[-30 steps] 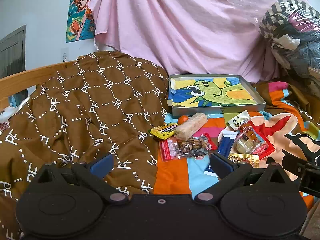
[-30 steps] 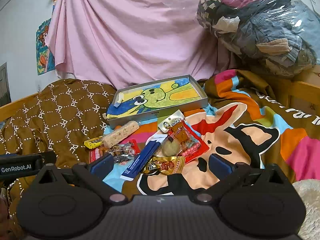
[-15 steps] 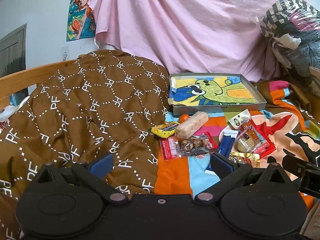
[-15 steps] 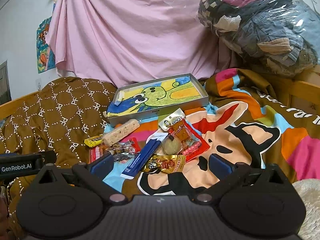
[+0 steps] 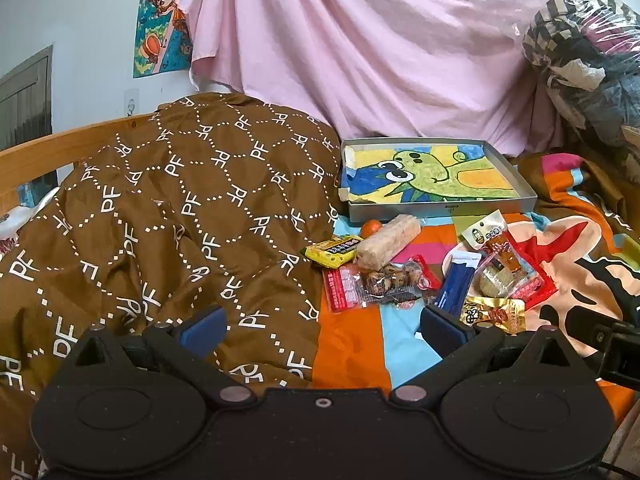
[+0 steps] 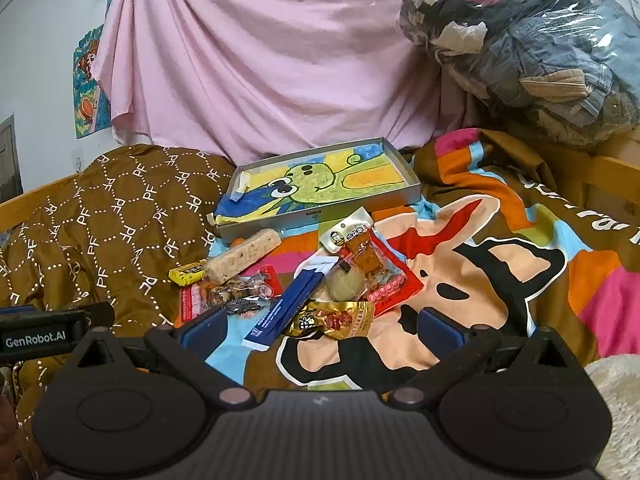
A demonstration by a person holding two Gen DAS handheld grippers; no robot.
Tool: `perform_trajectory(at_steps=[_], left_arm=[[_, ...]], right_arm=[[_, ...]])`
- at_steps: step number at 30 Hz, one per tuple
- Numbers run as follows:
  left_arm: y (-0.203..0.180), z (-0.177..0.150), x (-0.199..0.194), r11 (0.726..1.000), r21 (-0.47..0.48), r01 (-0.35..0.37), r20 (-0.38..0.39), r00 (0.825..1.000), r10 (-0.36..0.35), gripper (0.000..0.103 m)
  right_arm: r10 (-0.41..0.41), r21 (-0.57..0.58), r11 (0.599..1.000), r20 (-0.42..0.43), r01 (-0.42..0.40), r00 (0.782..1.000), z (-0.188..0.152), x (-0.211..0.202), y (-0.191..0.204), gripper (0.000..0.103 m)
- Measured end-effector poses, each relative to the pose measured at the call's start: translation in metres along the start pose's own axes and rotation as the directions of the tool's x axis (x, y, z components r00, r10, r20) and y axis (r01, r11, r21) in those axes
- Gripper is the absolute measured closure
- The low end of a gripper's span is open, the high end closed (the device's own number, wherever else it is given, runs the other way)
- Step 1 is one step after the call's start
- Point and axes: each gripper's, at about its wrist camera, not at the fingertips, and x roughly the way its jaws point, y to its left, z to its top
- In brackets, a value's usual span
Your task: Organize snacks
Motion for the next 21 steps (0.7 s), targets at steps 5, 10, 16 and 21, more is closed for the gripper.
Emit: perform_trajectory(at_steps=[5, 10, 16, 21], left_arm=[[0.000, -0.001, 0.002, 1.000, 0.003, -0.004, -0.009, 1.000, 0.004, 0.001], [-0.001, -0.003, 0.005, 1.000, 0.009, -0.007, -0.022, 1.000, 0.008, 0.001], [-0.004, -0.004, 0.015, 1.000, 0.023, -0.013, -0.062, 0.998, 0.015, 0.001], [-0.007, 0.001, 0.032, 0.999, 0.038, 0.004, -0.102, 0.995, 0.000, 0.001]], right_arm=[[0.003, -0.003, 1.000, -0.009, -0.003, 1.000, 0.001, 0.001, 0.000, 0.000], [-0.001, 0.002, 1.000, -0.030, 0.001, 1.000, 0.002, 0.004, 0.000, 0.000], [0.024, 0.069, 0.998, -0.117, -0.016, 0.993, 0.010, 0.018, -0.009, 0.000], [0.085, 0.150, 0.987, -0.180, -0.058, 0.980, 0.021, 0.040, -0.024, 0.000]])
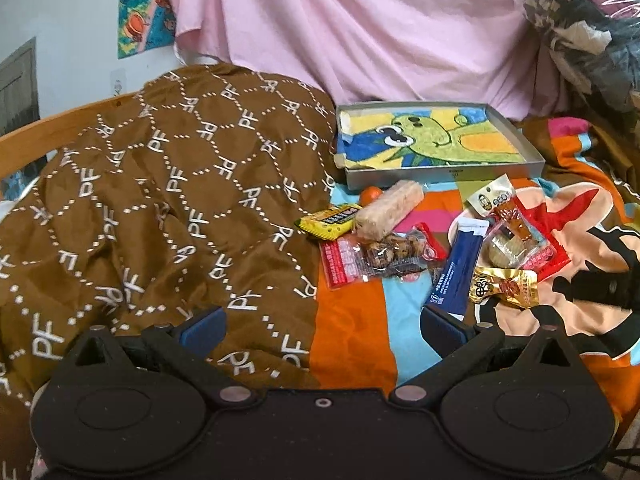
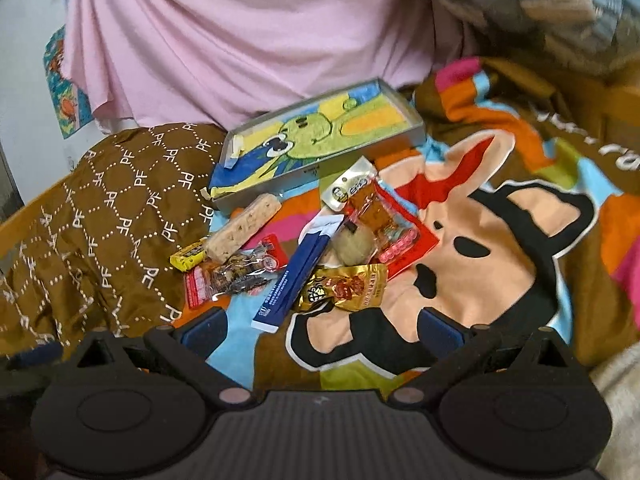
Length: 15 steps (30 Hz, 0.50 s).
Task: Organize snacks
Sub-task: 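Move the left tool to the blue sachet while the right tool approaches the gold bag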
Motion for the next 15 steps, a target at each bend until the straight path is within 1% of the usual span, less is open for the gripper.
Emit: perform_trajectory(at_steps=[4, 9, 15], left_arm=[[-0.005, 0.011, 0.017, 1.000, 0.013, 0.025, -0.019, 1.000, -0.025, 0.001], [-0.019, 0.029, 0.042, 0.996, 0.050, 0.068, -0.029, 0.997, -0.067, 0.001], [-0.033, 0.042, 0.074, 0.992, 0.050, 0.117, -0.060, 0.992, -0.114, 0.001]], right_arm=[[0.011, -0.009, 1.000, -0.007, -0.011, 1.000, 0.016, 0.018, -0.007, 0.000], [0.032, -0.077, 0.996, -0.039, -0.035, 0.999, 0.042, 0.046, -0.015, 0.000], [0.041, -0.194, 0.979, -0.097, -0.060, 0.994, 0.066, 0.081, -0.020, 0.000]])
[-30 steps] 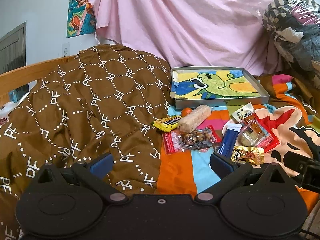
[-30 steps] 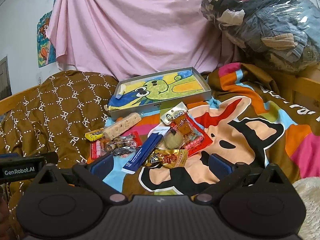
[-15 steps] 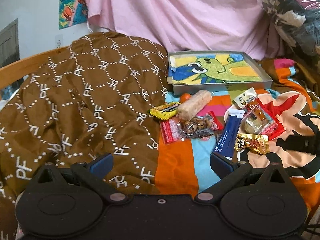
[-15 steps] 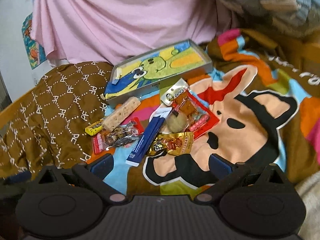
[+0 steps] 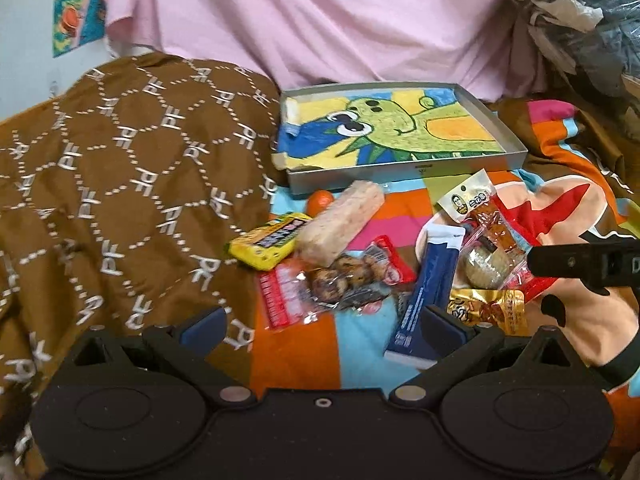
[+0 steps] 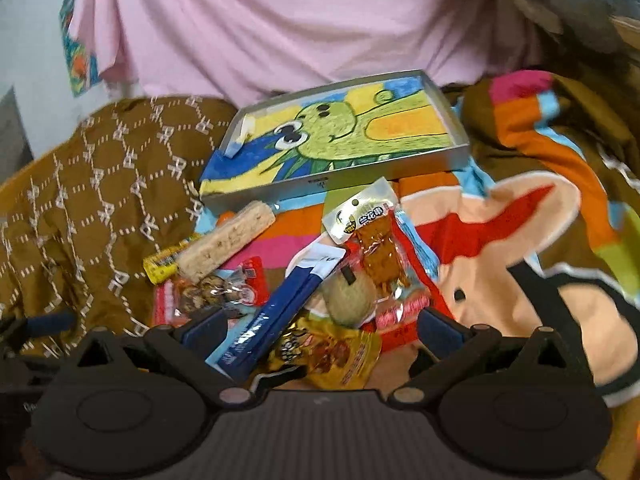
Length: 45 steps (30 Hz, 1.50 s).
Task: Organize snacks
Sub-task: 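Move the left tool to the blue sachet while the right tool approaches the gold bag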
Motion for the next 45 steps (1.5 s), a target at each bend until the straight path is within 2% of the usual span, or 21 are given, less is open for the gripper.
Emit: perform_trajectory(at_steps=[5, 13, 18, 23, 27, 32, 44, 45], left_arm=[[-0.004, 0.008, 0.026, 1.000, 0.001, 0.017, -0.030, 0.999, -0.017, 0.001], [-0.009, 0.018, 0.060, 0.998, 0.013, 0.059, -0.072, 0.996, -0.058, 0.001], [-0.016, 0.021, 0.075, 0.991, 0.061, 0.119, -0.116, 0.987, -0.112, 0.001], [-0.024, 0.025, 0.087, 0.980, 0.081, 0.181, -0.162, 0.973, -0.166, 0.001], [-0.031, 0.026, 0.095, 0.971, 0.083, 0.225, -0.194, 0.959, -0.206, 0.001], [-0.040, 0.025, 0.106, 0.960, 0.090, 0.265, -0.239, 0.942, -0.238, 0.003], [-0.053, 0.028, 0.122, 0.956, 0.076, 0.283, -0.273, 0.928, -0.253, 0.008], [-0.053, 0.028, 0.123, 0.955, 0.075, 0.287, -0.275, 0.927, -0.257, 0.010]], right_arm=[[0.024, -0.109, 0.994, -0.033, -0.028, 0.999, 0.009, 0.023, 0.000, 0.000], [0.088, -0.208, 0.973, -0.063, -0.100, 0.994, 0.008, 0.048, -0.007, 0.000], [0.159, -0.318, 0.930, -0.108, -0.186, 0.981, 0.000, 0.055, -0.012, 0.000], [0.175, -0.427, 0.877, -0.149, -0.222, 0.973, -0.013, 0.058, -0.007, 0.000], [0.186, -0.450, 0.857, -0.185, -0.252, 0.965, -0.018, 0.063, -0.006, 0.000], [0.178, -0.438, 0.859, -0.229, -0.265, 0.957, -0.020, 0.073, -0.011, 0.000], [0.164, -0.411, 0.871, -0.273, -0.269, 0.948, -0.023, 0.088, -0.014, 0.004], [0.166, -0.405, 0.873, -0.278, -0.272, 0.946, -0.023, 0.089, -0.015, 0.006]])
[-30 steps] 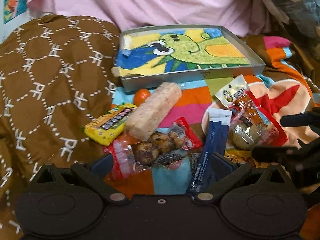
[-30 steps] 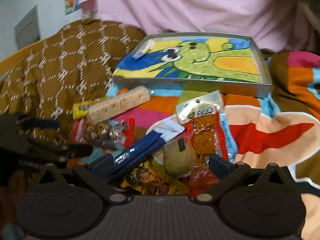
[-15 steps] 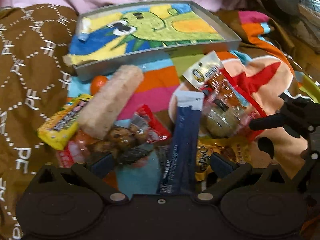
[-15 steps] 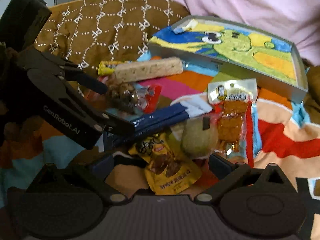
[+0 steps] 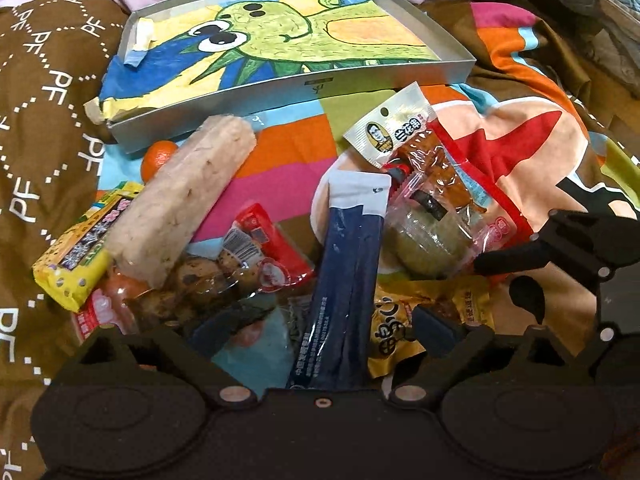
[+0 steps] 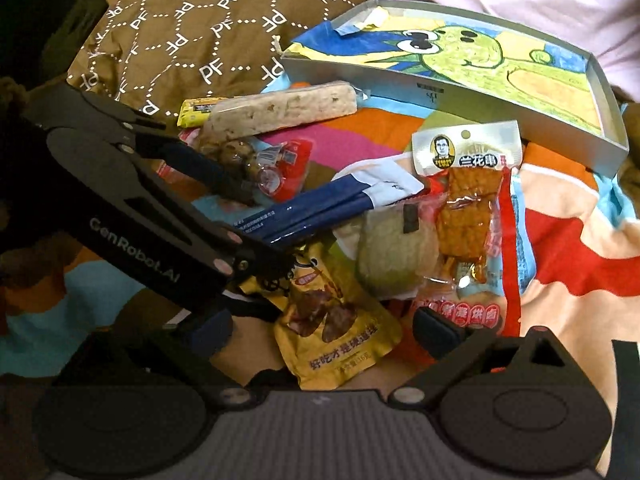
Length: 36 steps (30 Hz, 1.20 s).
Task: Organize snacks
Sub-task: 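Move the left tool to the blue sachet while the right tool approaches the gold bag, then close the left tool on the blue sachet while the right tool grasps the gold bag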
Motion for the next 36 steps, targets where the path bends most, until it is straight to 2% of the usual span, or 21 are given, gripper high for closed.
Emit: perform_trajectory(at_steps=[6, 9, 13, 18, 23, 30, 35, 36], left_arm=[[0.001, 0.003, 0.007, 0.999, -0.020, 0.027, -0.040, 0.999, -0.028, 0.027], [0.001, 0.003, 0.008, 0.999, -0.024, 0.029, -0.052, 0.998, -0.031, 0.036], [0.003, 0.006, 0.009, 0.998, -0.044, 0.051, -0.084, 0.995, -0.055, 0.058], [0.008, 0.006, 0.005, 0.993, -0.107, 0.045, -0.130, 0.990, -0.058, 0.061], [0.006, -0.002, -0.006, 0.997, -0.064, 0.034, -0.164, 0.985, -0.044, 0.062], [0.000, 0.003, -0.002, 0.999, -0.034, 0.017, -0.154, 0.988, -0.022, 0.050], [-0.003, 0.012, 0.005, 1.000, -0.002, 0.004, -0.131, 0.991, -0.004, 0.050], [-0.002, 0.013, 0.005, 1.000, -0.006, 0.005, -0.128, 0.992, -0.005, 0.053]], right_arm=[[0.024, 0.014, 1.000, -0.013, -0.024, 1.000, 0.000, 0.003, 0.000, 0.011], [0.039, 0.013, 0.999, -0.019, -0.039, 0.999, -0.001, 0.003, 0.000, 0.017], [0.058, 0.017, 0.998, -0.027, -0.058, 0.998, -0.002, 0.003, 0.000, 0.021], [0.091, 0.006, 0.996, -0.044, -0.091, 0.995, -0.004, 0.000, 0.001, 0.025], [0.168, -0.013, 0.986, -0.057, -0.169, 0.984, -0.010, -0.011, 0.007, 0.023], [0.102, -0.006, 0.995, -0.041, -0.102, 0.994, -0.004, -0.003, 0.008, 0.021], [0.093, 0.007, 0.996, -0.021, -0.093, 0.995, 0.000, 0.004, 0.008, 0.020], [0.096, 0.010, 0.995, -0.019, -0.096, 0.995, 0.000, 0.005, 0.008, 0.022]])
